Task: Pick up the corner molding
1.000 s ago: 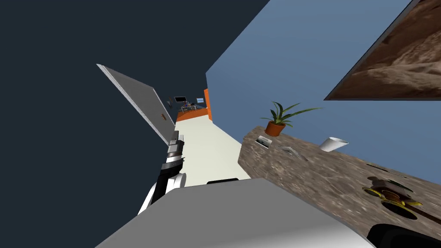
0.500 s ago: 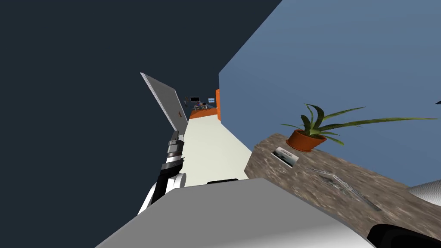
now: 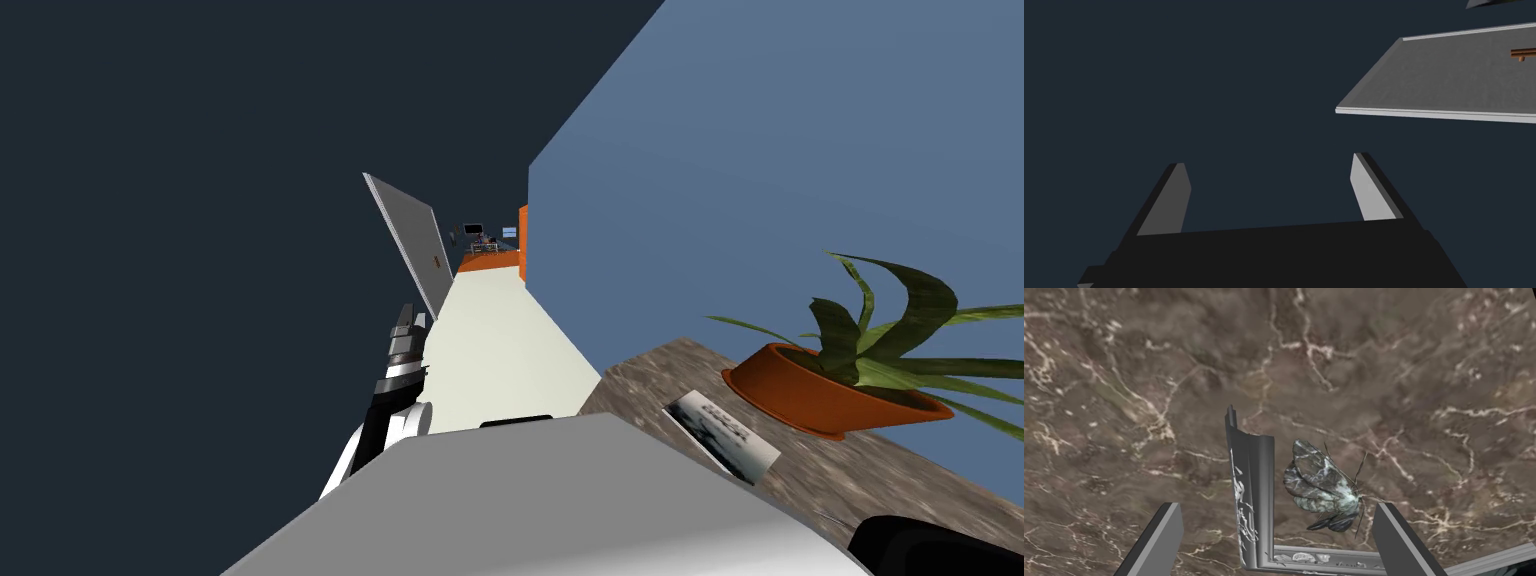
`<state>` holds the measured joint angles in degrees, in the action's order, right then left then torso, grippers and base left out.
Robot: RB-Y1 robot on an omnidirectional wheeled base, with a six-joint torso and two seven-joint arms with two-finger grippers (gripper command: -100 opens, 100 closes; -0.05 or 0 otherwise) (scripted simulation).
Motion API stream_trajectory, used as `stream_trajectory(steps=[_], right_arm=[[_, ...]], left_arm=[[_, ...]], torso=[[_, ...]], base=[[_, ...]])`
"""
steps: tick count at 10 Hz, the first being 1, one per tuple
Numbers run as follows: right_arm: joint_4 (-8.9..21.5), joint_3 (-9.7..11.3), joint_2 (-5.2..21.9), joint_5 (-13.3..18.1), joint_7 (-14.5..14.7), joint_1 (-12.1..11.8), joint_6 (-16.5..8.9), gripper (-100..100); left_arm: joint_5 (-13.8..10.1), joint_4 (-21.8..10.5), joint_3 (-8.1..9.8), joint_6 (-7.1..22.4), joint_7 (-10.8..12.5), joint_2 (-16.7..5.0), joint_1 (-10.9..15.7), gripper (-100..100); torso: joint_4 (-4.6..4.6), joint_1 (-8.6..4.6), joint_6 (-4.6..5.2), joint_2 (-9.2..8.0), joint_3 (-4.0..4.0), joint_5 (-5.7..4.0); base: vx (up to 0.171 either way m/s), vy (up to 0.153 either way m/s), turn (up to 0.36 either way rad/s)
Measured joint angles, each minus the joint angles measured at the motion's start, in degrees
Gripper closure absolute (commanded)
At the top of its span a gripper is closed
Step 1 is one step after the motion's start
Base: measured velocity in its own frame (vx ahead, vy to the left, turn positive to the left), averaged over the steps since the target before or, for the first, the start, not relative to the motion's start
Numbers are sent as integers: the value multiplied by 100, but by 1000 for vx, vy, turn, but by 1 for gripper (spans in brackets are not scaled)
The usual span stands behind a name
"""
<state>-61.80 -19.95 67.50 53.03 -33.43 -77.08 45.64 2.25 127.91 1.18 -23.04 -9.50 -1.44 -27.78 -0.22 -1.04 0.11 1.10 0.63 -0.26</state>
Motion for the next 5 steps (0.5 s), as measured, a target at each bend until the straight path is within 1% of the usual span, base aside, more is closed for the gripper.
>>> stream_trajectory(steps=[1,2,3,4,5], right_arm=[[-11,-10,10,1,-12,-3,-12,0],[-10,-9,11,0,-10,-1,-11,-100],[76,84,-67,-11,60,121,-38,-100],[55,176,-141,-21,103,178,-128,-100],[130,265,-222,-31,177,289,-180,-100]], left_arm=[[0,0,-1,0,0,1,1,0],[0,0,-2,0,0,2,1,0],[0,0,-3,0,0,3,2,0],[0,0,-3,0,0,3,2,0],[0,0,-3,0,0,3,2,0]], torso=[[7,47,6,-29,-17,5],[13,91,8,-51,-30,18],[16,100,9,-64,-38,21],[18,102,9,-72,-43,22],[19,104,10,-75,-45,22]], base=[[14,-26,7],[-1,-31,55],[-15,-37,75],[-14,-31,41],[-5,-12,4]])
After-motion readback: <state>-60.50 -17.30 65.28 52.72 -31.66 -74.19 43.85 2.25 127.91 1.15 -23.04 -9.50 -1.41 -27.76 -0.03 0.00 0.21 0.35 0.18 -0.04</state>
